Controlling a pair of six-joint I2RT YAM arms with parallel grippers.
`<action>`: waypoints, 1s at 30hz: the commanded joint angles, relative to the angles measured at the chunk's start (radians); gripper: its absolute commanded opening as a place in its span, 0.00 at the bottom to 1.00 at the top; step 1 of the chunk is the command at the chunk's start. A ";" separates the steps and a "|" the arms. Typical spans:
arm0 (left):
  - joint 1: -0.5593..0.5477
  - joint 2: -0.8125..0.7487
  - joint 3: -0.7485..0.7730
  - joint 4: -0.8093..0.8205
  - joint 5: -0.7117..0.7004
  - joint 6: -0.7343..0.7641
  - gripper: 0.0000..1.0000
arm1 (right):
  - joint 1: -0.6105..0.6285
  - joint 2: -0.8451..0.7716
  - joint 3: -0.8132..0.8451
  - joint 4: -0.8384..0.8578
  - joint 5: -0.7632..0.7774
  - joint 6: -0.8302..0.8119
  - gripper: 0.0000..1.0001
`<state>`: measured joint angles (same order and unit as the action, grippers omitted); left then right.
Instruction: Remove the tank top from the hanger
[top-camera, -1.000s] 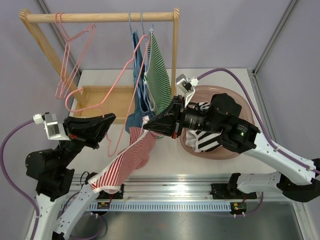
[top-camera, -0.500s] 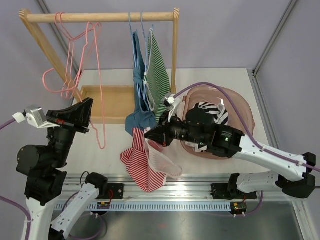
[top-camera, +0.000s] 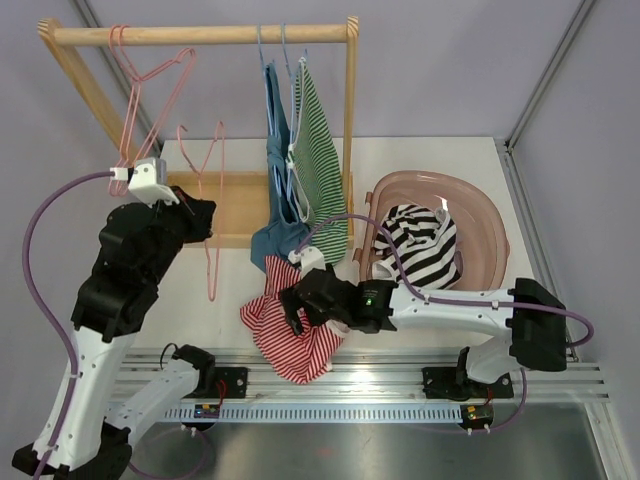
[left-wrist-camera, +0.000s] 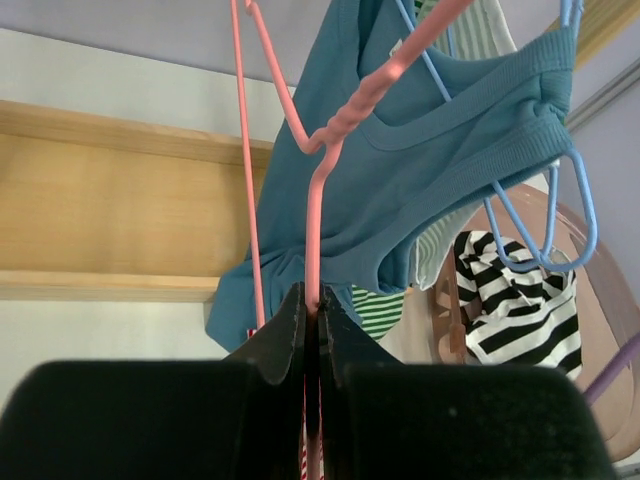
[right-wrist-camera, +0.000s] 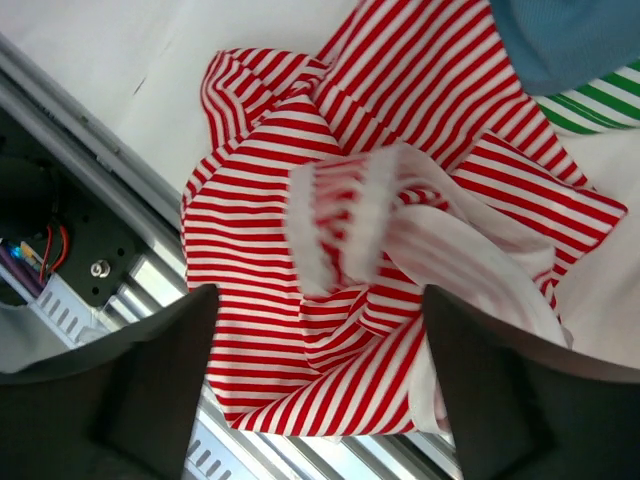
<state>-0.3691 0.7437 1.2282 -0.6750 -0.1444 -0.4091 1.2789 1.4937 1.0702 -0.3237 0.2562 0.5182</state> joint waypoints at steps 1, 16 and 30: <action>0.027 0.061 0.129 -0.017 0.011 0.010 0.00 | 0.019 -0.070 -0.013 0.022 0.130 0.039 0.99; 0.302 0.477 0.643 -0.121 0.358 0.058 0.00 | 0.019 -0.381 -0.225 0.055 0.132 0.078 0.99; 0.406 0.881 1.105 -0.248 0.365 0.044 0.00 | 0.020 -0.285 -0.289 0.209 -0.078 0.069 1.00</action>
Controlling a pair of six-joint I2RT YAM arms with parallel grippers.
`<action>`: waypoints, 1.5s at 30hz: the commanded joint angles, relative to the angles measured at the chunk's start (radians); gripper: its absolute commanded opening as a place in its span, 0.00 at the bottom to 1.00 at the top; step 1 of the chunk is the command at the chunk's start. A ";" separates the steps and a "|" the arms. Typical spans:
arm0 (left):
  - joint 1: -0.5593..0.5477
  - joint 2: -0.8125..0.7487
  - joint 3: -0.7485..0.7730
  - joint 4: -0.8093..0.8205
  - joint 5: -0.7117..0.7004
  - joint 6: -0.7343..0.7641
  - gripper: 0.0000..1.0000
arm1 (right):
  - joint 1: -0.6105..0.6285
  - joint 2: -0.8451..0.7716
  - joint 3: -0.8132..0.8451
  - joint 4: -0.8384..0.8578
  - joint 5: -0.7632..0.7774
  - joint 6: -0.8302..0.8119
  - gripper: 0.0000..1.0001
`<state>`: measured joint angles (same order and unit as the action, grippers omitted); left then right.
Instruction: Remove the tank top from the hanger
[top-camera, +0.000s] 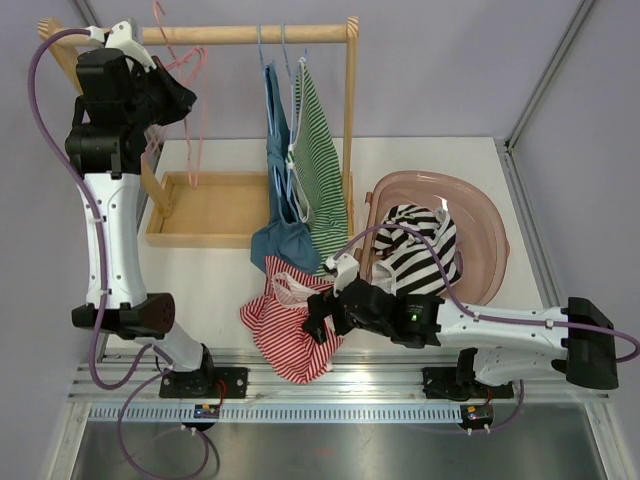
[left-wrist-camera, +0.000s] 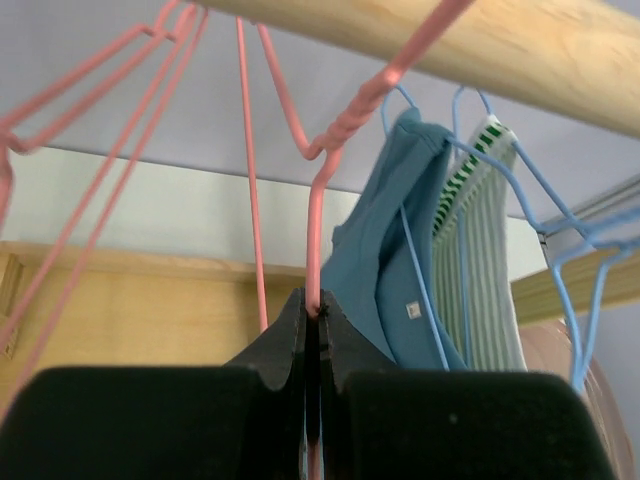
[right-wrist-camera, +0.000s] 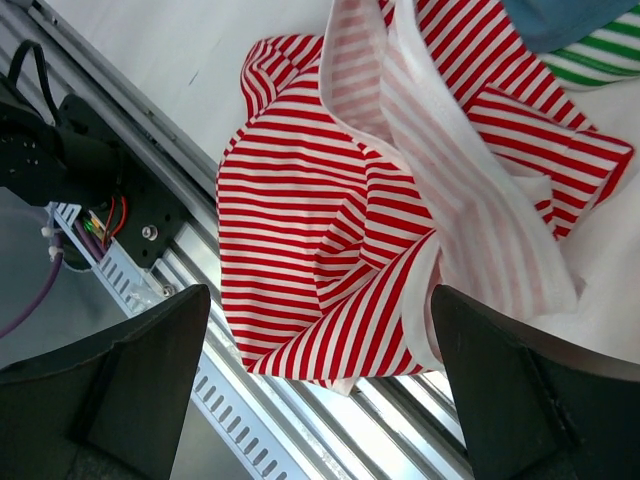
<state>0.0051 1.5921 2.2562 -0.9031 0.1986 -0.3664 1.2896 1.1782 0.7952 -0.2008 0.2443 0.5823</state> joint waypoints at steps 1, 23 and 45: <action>0.039 0.048 0.077 -0.034 0.022 0.003 0.00 | 0.016 0.055 -0.010 0.084 -0.065 0.005 0.99; 0.113 -0.191 -0.193 -0.062 0.059 0.063 0.86 | 0.137 0.741 0.444 -0.250 0.303 0.076 1.00; 0.113 -0.964 -1.125 0.279 0.024 0.050 0.99 | 0.163 0.385 0.415 -0.307 0.394 -0.019 0.00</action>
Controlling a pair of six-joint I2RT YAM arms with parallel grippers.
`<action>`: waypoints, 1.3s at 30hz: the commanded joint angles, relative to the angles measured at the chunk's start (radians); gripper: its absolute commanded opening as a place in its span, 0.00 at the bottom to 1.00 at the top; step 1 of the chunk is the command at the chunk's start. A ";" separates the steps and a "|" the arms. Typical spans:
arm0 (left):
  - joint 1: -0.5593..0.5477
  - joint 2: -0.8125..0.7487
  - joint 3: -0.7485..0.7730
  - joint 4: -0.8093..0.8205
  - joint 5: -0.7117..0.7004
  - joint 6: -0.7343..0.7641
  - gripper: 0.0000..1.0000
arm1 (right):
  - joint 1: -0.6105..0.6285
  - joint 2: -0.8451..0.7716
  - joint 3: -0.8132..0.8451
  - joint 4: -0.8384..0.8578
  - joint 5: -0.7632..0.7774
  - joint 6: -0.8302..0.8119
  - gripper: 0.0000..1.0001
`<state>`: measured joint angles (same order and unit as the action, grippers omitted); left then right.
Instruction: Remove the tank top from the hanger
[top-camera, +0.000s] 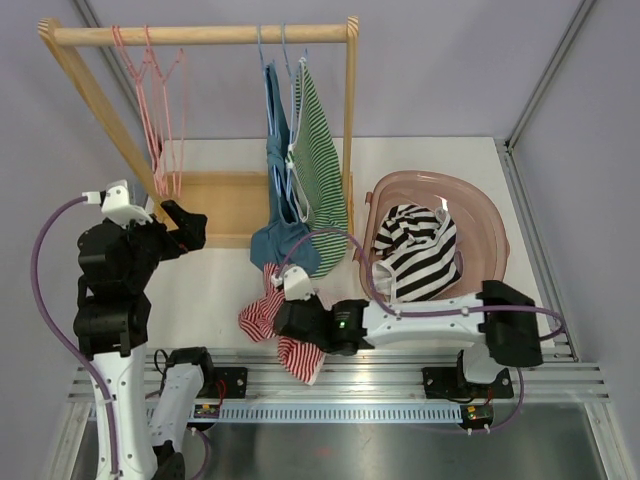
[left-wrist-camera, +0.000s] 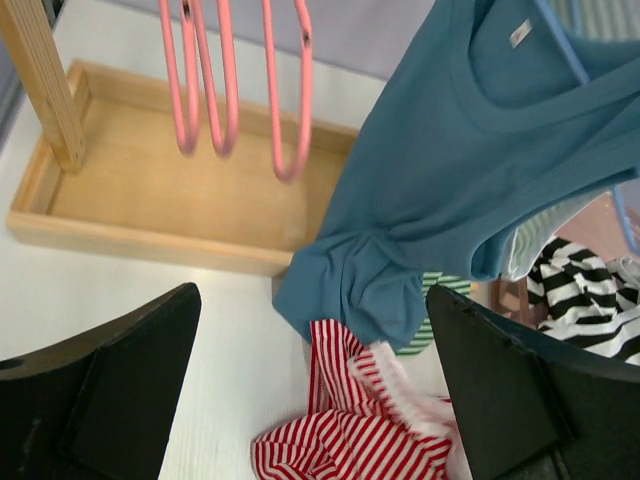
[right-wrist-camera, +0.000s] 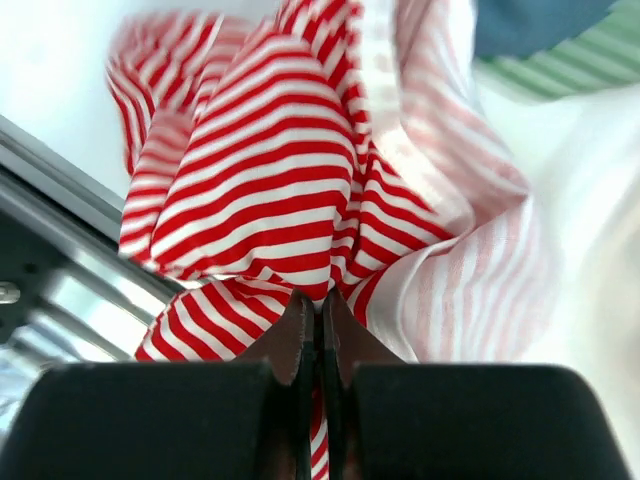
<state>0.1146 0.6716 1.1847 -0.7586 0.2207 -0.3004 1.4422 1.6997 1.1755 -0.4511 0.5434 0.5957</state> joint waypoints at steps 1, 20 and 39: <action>0.003 -0.058 -0.106 0.152 -0.009 -0.022 0.99 | 0.009 -0.181 0.048 -0.075 0.124 -0.040 0.00; 0.003 -0.090 -0.280 0.209 -0.182 -0.056 0.99 | -0.031 -0.575 0.300 -0.402 0.553 -0.220 0.00; -0.024 -0.026 -0.090 0.128 0.083 -0.046 0.99 | -0.904 -0.428 -0.126 -0.215 0.083 -0.202 0.20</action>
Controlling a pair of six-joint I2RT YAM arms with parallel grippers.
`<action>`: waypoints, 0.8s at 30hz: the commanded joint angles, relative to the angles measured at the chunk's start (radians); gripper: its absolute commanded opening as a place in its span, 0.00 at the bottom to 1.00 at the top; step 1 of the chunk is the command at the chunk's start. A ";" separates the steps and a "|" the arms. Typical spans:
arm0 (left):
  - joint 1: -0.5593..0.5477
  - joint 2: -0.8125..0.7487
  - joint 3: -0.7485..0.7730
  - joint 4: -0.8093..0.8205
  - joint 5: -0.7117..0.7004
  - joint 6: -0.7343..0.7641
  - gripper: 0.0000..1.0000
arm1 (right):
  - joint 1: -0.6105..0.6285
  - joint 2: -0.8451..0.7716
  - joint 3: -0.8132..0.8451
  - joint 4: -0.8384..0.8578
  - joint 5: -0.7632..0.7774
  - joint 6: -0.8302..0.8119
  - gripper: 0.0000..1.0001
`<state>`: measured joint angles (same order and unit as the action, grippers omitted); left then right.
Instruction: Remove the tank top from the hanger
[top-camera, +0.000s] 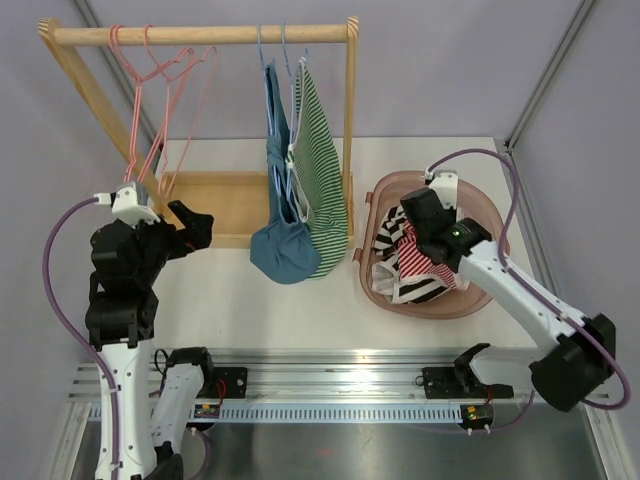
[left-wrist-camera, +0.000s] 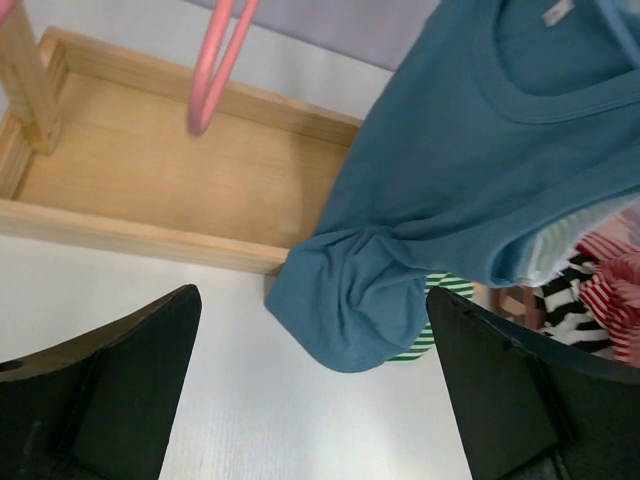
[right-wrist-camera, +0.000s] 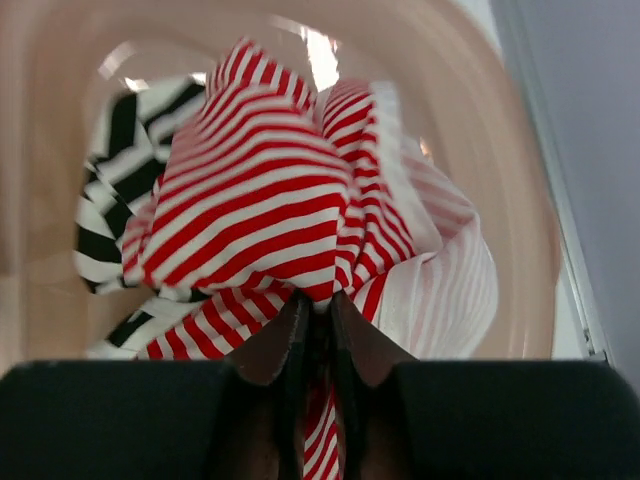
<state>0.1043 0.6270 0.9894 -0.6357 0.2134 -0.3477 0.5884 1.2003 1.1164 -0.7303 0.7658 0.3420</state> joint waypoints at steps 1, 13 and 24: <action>-0.014 0.025 0.129 -0.005 0.096 0.001 0.99 | -0.070 0.117 -0.084 0.077 -0.141 0.061 0.25; -0.026 0.160 0.500 -0.052 0.273 0.000 0.99 | -0.090 -0.060 0.035 -0.061 -0.126 0.097 1.00; -0.506 0.531 0.865 -0.157 -0.276 0.081 0.99 | -0.090 -0.406 0.031 0.006 -0.471 0.061 1.00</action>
<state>-0.3134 1.0748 1.7748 -0.7620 0.1738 -0.3042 0.5026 0.8013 1.1450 -0.7433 0.4225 0.4076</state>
